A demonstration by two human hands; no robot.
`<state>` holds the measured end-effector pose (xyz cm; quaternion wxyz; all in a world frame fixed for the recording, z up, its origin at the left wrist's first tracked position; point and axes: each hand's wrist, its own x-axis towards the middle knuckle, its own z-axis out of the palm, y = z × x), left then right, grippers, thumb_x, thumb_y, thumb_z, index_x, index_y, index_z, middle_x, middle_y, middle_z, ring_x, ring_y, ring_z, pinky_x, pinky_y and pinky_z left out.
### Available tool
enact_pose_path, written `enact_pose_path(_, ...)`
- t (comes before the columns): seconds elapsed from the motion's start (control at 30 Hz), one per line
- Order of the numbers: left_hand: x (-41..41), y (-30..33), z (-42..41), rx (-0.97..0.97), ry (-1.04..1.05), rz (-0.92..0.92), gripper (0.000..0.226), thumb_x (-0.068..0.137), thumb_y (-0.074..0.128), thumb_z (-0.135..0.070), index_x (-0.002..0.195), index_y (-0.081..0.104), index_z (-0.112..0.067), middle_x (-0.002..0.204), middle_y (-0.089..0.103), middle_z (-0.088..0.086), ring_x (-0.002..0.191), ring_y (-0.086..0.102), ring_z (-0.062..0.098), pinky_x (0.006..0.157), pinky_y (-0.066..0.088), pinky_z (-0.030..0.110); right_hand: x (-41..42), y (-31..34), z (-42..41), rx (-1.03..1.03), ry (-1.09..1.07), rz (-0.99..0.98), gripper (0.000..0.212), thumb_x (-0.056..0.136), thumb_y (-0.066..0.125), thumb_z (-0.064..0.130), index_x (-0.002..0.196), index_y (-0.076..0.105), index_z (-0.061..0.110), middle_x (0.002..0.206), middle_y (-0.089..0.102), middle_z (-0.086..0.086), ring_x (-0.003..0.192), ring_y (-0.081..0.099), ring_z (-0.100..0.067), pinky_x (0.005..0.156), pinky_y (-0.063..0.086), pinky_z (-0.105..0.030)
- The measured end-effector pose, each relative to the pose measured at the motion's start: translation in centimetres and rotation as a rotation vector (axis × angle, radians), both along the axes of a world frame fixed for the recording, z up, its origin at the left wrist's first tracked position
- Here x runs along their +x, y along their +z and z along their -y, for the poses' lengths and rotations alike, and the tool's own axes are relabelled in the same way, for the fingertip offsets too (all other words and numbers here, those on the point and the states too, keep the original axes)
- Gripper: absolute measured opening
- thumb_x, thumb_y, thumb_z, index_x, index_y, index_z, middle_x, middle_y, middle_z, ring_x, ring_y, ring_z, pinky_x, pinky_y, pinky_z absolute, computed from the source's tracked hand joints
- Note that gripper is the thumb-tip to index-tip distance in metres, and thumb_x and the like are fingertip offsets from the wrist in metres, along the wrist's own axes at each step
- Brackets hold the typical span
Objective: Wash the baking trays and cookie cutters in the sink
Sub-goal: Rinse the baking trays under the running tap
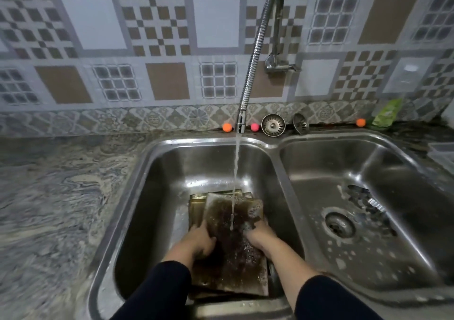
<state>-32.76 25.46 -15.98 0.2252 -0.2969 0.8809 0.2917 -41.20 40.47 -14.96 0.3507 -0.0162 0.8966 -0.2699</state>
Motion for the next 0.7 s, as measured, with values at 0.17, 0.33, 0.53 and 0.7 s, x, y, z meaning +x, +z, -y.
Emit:
enact_pose_path(0.17,0.0,-0.3,0.6,0.077,0.059,-0.041,0.071,0.093,0.050,-0.039,0.154,0.015,-0.027,0.151,0.036,0.015,0.136,0.039,0.032,0.114,0.032,0.045,-0.1,-0.2,0.3,0.033,-0.077,-0.089,0.054,0.091,0.055,0.036,0.138,0.045,0.010,0.125,0.060,-0.008,0.103,0.062,-0.023,0.063,0.043,-0.024)
enact_pose_path(0.33,0.0,0.2,0.5,0.130,0.068,-0.066,0.068,0.094,0.048,-0.041,0.153,0.015,-0.032,0.149,0.039,0.016,0.138,0.036,0.032,0.115,0.030,0.044,-0.1,0.7,-0.2,-0.189,-0.154,-0.186,0.023,0.090,0.059,0.029,0.111,0.054,0.023,0.120,0.056,-0.004,0.098,0.058,-0.020,0.076,0.048,-0.029)
enact_pose_path(0.53,0.2,1.9,-0.5,0.086,0.000,-0.012,0.068,0.100,0.033,-0.049,0.155,0.004,-0.022,0.160,0.018,0.011,0.147,0.018,0.031,0.120,0.016,0.042,-0.4,3.5,-0.7,-0.440,-0.092,-0.135,0.053,0.094,0.051,0.045,0.143,0.037,0.031,0.145,0.044,-0.002,0.130,0.045,-0.024,0.106,0.039,-0.037)
enact_pose_path(0.7,-1.4,3.7,-4.7,0.152,-0.098,-0.267,0.059,0.102,0.018,-0.048,0.155,0.003,-0.025,0.162,0.001,0.007,0.149,0.003,0.026,0.122,0.006,0.043,-0.3,7.3,0.3,-0.401,0.114,-0.390,0.051,0.098,0.038,0.047,0.142,0.044,0.022,0.147,0.044,-0.001,0.136,0.039,-0.019,0.108,0.028,-0.025)
